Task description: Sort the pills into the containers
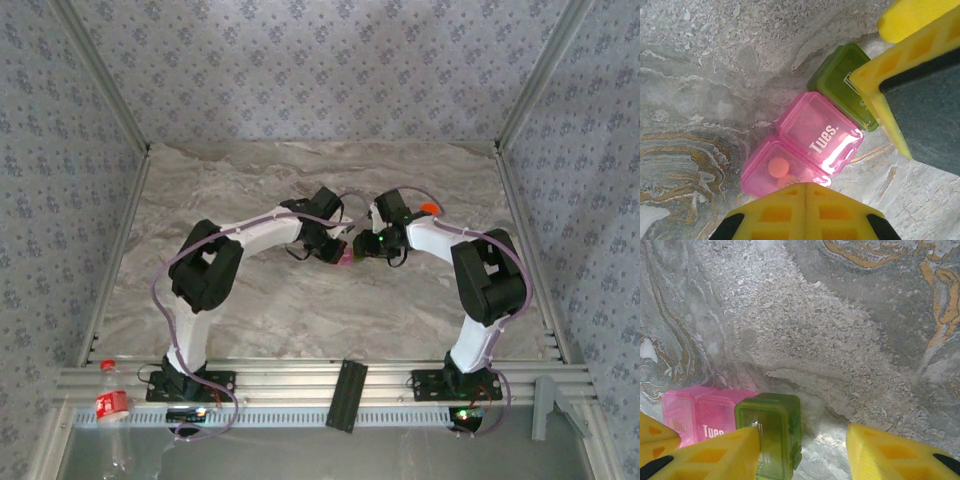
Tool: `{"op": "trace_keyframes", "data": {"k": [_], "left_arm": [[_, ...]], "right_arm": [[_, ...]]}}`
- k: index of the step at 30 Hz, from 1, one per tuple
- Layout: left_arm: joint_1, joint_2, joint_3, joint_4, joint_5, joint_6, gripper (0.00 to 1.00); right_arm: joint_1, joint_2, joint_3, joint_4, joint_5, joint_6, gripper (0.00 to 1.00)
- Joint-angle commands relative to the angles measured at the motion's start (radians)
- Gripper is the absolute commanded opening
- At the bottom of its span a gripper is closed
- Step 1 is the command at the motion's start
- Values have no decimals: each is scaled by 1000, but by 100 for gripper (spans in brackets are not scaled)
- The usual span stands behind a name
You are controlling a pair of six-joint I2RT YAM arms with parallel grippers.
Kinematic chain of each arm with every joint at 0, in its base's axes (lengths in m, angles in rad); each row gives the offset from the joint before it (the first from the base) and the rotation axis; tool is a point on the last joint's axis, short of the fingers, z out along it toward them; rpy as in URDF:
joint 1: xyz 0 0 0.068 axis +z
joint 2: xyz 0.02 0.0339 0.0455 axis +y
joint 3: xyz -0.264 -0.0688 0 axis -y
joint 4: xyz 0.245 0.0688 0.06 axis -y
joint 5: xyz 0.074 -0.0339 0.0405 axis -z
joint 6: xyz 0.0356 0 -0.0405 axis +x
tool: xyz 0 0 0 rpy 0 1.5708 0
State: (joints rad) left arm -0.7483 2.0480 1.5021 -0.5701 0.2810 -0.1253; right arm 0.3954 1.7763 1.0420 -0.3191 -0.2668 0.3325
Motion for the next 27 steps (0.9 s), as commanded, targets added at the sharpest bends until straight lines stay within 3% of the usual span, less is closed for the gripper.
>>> {"op": "trace_keyframes", "data": {"k": [1,20,27], "left_arm": [[-5,-48,-21,-2,10,-14,0],[-6,15,-73,31,-46,-19,0],[-6,-44,-75,66,-63,-14,0]], "right_arm": [[5,49,-24,-41,57,8,50],[4,51,-23,-41,57,9,50],[5,44,-8,-55,53,7,50]]}}
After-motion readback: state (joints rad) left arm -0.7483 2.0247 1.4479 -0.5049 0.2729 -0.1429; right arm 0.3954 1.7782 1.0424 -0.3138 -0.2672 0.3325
